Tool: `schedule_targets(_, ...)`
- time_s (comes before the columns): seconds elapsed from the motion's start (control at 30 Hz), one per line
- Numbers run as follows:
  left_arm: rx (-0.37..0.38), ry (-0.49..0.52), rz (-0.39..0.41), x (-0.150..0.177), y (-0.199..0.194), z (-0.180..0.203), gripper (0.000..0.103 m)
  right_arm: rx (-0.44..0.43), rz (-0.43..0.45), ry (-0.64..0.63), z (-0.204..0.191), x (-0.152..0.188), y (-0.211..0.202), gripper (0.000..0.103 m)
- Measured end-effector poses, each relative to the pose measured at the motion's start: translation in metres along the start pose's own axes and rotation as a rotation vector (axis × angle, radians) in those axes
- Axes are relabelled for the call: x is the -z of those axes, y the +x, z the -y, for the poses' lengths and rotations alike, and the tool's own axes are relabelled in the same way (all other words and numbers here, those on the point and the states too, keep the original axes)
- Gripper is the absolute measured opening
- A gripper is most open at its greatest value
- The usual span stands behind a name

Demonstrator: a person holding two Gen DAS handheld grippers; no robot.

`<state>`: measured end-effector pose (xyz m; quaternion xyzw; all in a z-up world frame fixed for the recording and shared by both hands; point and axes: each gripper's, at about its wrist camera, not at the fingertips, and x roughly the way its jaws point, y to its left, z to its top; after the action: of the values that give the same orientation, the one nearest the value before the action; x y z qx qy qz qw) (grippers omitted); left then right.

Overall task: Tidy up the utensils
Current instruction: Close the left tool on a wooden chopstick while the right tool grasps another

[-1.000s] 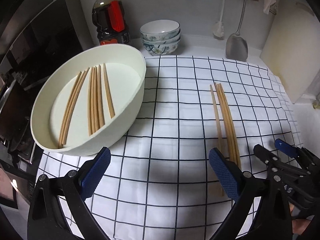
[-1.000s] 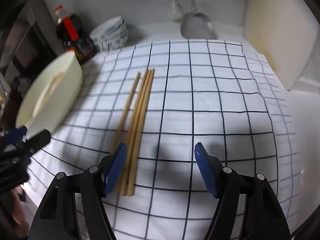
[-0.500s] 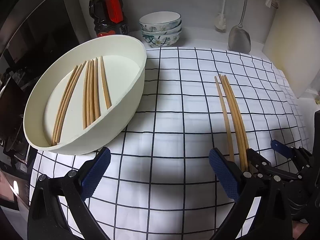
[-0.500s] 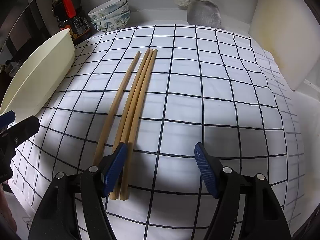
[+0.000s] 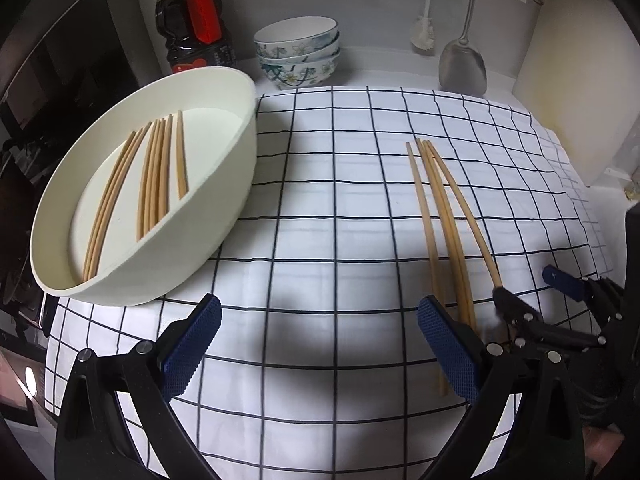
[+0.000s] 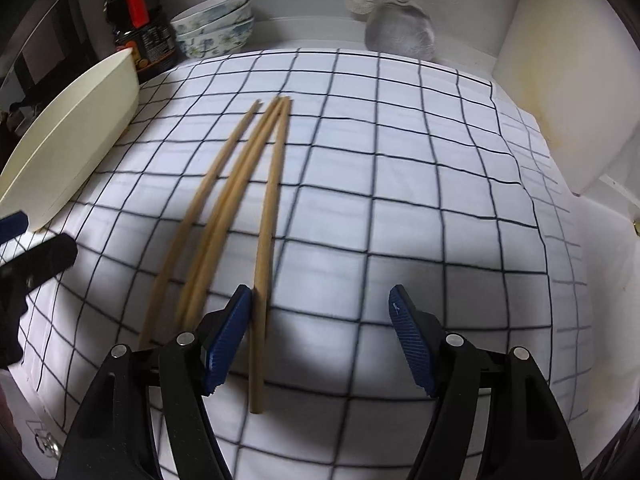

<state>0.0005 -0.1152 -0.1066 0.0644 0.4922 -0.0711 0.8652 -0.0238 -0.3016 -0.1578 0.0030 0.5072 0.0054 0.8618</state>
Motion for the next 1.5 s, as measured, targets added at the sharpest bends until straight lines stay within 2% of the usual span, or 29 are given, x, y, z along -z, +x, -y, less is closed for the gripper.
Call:
schedule_targets(0.2, 0.036, -0.008, -0.048, -0.003, 0.012, 0.017, 0.097, -0.010, 0.010, 0.011, 0.027, -0.006, 0.004, 0.067)
schedule_targets(0.4, 0.017, -0.013, -0.070, -0.008, 0.034, 0.028, 0.097, -0.027, 0.025, 0.026, 0.041, -0.007, 0.003, 0.067)
schedule_targets(0.73, -0.007, -0.009, -0.083, -0.015, 0.056, 0.036, 0.097, -0.060, 0.037, 0.007, 0.036, -0.010, 0.005, 0.067)
schedule_targets(0.9, -0.018, -0.009, -0.101, -0.018, 0.064, 0.038, 0.097, -0.045, 0.032, -0.014, 0.033, -0.017, 0.010, 0.067)
schedule_targets(1.3, -0.004, -0.030, -0.096, -0.030, 0.075, 0.036, 0.098, -0.055, 0.035, -0.069, 0.026, -0.036, 0.023, 0.066)
schedule_targets(1.4, -0.013, -0.012, -0.088, -0.030, 0.073, 0.040, 0.094, -0.059, 0.046, -0.082, 0.024, -0.038, 0.024, 0.062)
schedule_targets(1.5, -0.011, 0.025, -0.071, -0.030, 0.069, 0.045, 0.086, -0.060, 0.051, -0.089, 0.022, -0.039, 0.024, 0.057)
